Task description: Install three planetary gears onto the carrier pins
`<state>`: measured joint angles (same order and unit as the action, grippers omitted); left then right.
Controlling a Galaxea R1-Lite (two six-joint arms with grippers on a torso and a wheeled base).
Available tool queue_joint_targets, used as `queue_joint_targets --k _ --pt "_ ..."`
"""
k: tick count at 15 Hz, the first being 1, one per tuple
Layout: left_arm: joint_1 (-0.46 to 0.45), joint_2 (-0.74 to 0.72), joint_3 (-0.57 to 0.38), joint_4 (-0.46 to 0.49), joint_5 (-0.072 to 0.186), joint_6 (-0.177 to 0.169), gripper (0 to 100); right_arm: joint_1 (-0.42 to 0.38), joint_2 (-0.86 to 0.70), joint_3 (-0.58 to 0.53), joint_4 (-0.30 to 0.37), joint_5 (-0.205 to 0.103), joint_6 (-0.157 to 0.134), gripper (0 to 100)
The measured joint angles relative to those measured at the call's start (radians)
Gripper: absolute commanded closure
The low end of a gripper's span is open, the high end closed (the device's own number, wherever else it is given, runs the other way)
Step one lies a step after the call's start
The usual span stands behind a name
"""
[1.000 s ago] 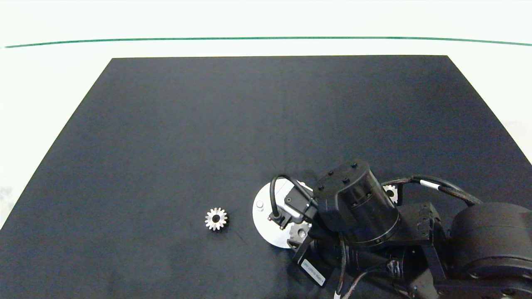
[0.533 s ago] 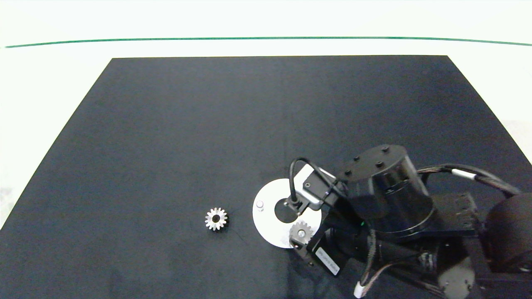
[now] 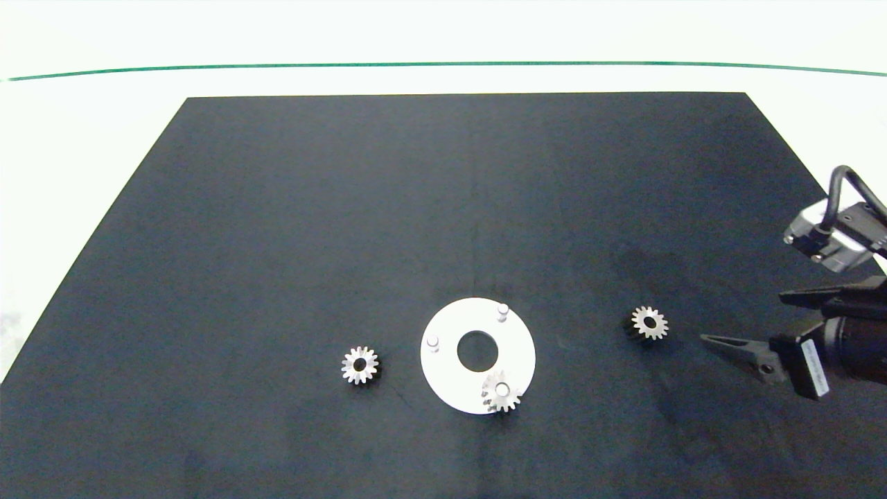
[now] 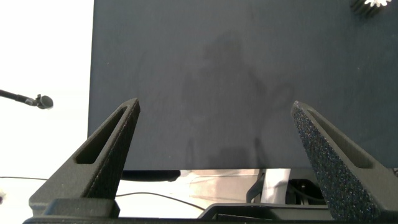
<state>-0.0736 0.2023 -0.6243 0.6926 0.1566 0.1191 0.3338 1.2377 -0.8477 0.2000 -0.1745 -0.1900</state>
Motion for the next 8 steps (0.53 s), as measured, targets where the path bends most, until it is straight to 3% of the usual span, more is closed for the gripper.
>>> queue_joint_targets --k 1,5,8 --pt "0.0 0.0 0.002 0.0 -0.001 0.0 0 -0.055 -0.013 0.032 0.006 0.059 0.001 0" --pt "0.0 0.0 0.005 0.0 -0.002 0.0 0 -0.09 0.005 0.065 -0.019 0.1 0.002 0" --pt "0.001 0.0 0.004 0.0 -0.002 0.001 0 -0.079 0.076 0.065 -0.109 0.129 0.001 0"
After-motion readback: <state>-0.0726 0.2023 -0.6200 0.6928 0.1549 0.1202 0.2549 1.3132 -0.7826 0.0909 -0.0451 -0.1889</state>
